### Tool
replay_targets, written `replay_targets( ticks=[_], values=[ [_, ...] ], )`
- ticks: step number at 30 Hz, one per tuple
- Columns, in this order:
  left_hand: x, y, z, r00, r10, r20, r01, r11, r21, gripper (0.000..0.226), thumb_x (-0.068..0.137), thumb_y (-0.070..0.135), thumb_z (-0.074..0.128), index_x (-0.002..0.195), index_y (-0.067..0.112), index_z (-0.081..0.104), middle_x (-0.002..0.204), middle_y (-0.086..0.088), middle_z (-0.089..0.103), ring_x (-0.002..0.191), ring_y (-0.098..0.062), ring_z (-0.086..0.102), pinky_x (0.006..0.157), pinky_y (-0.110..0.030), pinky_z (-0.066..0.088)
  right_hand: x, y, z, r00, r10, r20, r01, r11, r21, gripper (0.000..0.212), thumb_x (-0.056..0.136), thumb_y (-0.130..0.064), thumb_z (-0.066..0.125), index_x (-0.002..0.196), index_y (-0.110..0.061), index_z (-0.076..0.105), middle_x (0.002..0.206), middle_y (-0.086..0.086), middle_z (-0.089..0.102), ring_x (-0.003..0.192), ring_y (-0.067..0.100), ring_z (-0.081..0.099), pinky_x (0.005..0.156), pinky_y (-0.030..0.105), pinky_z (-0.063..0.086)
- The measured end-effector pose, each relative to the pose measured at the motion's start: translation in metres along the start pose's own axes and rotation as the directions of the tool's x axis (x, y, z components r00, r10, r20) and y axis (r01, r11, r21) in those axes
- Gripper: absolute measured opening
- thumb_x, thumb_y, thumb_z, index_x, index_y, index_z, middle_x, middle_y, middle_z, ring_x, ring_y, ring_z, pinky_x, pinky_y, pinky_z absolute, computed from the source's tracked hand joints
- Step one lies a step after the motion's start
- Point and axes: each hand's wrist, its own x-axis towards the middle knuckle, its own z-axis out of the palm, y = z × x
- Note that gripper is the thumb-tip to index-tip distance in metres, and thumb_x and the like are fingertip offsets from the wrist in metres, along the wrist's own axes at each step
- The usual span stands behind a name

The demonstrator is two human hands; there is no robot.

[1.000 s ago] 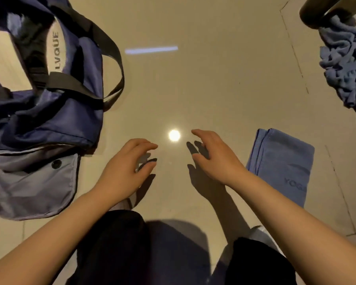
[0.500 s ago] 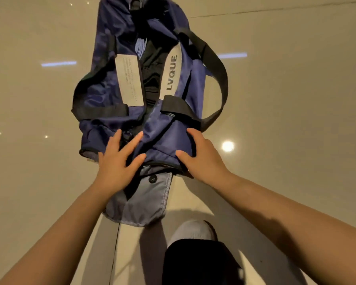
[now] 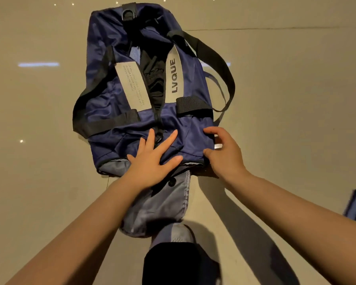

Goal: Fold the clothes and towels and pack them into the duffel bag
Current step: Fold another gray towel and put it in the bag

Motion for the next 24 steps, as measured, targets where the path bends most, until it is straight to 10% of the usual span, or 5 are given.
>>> replay_targets(
  ticks=[13,20,24],
  values=[
    [-0.050,0.117,0.110,0.899,0.239,0.368,-0.335,0.915,0.225,0.089,0.080,0.076,0.044,0.135,0.061,-0.023,0.157,0.004,-0.030,0.146,-0.034,-0.017,0.108,-0.071,0.004,-0.104,0.071,-0.149,0.921,0.186,-0.342,-0.174,0.982,0.067,0.046,0.086,0.008,0.055,0.099,-0.036,0.058,0.096,-0.017,0.053,0.064,0.017,0.056,0.051,0.029,0.047],
    [-0.122,0.126,0.160,0.820,0.211,0.531,-0.413,0.862,0.294,0.093,0.076,0.082,0.042,0.130,0.063,-0.031,0.152,0.004,-0.038,0.145,-0.035,-0.021,0.110,-0.069,0.008,-0.196,0.120,-0.163,0.896,0.233,-0.377,-0.220,0.972,0.078,0.044,0.086,0.007,0.059,0.103,-0.034,0.058,0.107,-0.011,0.058,0.072,0.005,0.054,0.070,0.024,0.051],
    [-0.151,0.123,0.167,0.757,0.194,0.624,-0.472,0.822,0.317,0.093,0.076,0.082,0.042,0.131,0.061,-0.030,0.156,-0.001,-0.030,0.146,-0.037,-0.014,0.114,-0.062,0.015,-0.233,0.141,-0.170,0.913,0.296,-0.280,-0.293,0.955,0.054,0.053,0.082,0.004,0.065,0.101,-0.044,0.057,0.109,-0.009,0.062,0.085,0.026,0.062,0.082,0.040,0.055]
  ],
)
